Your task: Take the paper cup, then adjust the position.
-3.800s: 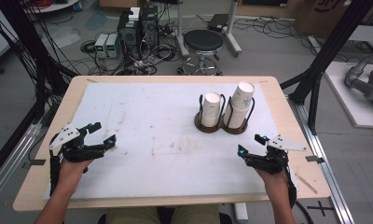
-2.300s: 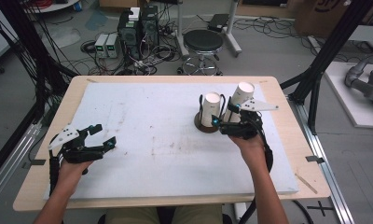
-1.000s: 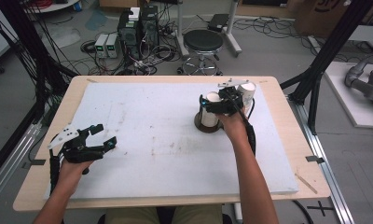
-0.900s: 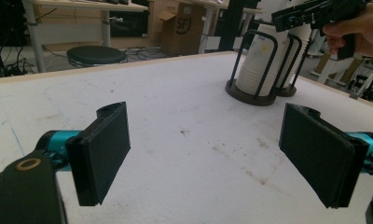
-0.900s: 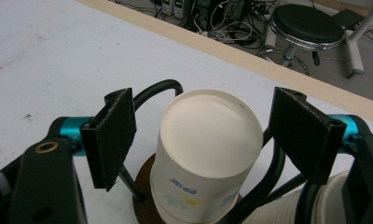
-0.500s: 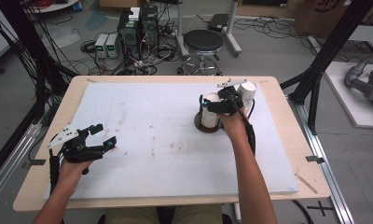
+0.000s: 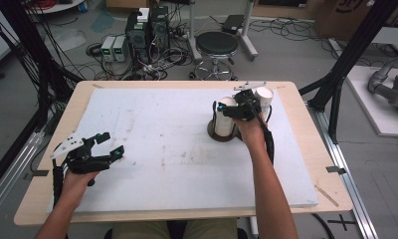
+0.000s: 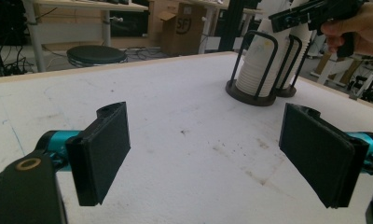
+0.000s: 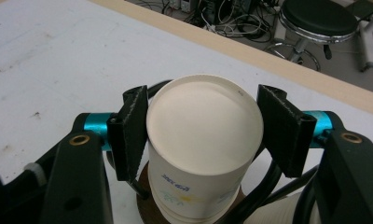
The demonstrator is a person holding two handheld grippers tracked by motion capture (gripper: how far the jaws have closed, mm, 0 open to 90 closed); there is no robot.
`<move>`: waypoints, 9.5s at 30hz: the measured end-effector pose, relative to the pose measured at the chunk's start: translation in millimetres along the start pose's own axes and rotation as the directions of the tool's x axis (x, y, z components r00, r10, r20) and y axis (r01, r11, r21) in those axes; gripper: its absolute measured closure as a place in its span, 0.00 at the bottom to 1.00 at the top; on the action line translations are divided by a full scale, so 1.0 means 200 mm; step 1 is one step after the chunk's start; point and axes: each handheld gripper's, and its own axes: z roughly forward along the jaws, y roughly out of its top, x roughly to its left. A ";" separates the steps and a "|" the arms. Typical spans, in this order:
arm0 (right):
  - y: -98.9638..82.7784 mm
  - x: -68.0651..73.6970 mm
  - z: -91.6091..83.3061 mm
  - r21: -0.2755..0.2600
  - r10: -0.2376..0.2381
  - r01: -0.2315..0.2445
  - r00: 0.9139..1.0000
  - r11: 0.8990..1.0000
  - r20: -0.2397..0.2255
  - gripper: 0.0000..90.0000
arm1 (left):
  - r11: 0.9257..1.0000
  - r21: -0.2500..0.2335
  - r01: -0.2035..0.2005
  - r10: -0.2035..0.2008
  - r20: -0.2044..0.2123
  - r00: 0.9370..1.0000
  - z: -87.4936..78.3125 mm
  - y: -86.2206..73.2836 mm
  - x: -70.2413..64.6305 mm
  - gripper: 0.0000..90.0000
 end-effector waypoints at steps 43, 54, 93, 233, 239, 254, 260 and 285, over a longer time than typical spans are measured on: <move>-0.01 0.18 -0.49 -0.152 -0.213 0.179 0.945 0.972 -0.248 0.43 | 1.000 -0.016 -0.006 0.008 0.088 0.996 -0.01 0.00 -0.03 0.18; -0.20 0.27 -0.41 -0.165 -0.222 0.173 0.908 0.971 -0.355 0.43 | 1.000 -0.020 -0.014 0.016 0.119 0.993 0.01 0.00 -0.05 0.18; -0.11 0.56 -0.29 -0.190 -0.325 0.265 0.805 0.945 -0.496 0.43 | 0.994 -0.005 -0.111 0.104 0.396 0.913 0.19 0.09 -0.29 0.17; -0.34 0.57 -0.20 -0.274 -0.395 0.284 0.652 0.919 -0.647 0.41 | 0.976 0.061 -0.211 0.145 0.542 0.828 0.35 0.12 -0.40 0.19; -0.34 0.55 -0.21 -0.303 -0.380 0.232 0.646 0.924 -0.662 0.41 | 0.981 0.044 -0.190 0.136 0.542 0.829 0.35 0.11 -0.41 0.19; -0.34 0.54 -0.23 -0.337 -0.355 0.151 0.616 0.929 -0.703 0.41 | 0.984 0.011 -0.176 0.139 0.567 0.812 0.39 0.09 -0.44 0.20; -0.35 0.53 -0.21 -0.331 -0.340 0.133 0.612 0.934 -0.714 0.41 | 0.984 -0.001 -0.178 0.147 0.570 0.808 0.39 0.08 -0.44 0.30; -0.34 0.50 -0.23 -0.274 -0.271 0.104 0.667 0.956 -0.694 0.22 | 0.973 0.070 -0.219 0.144 0.561 0.815 0.37 0.15 -0.42 0.40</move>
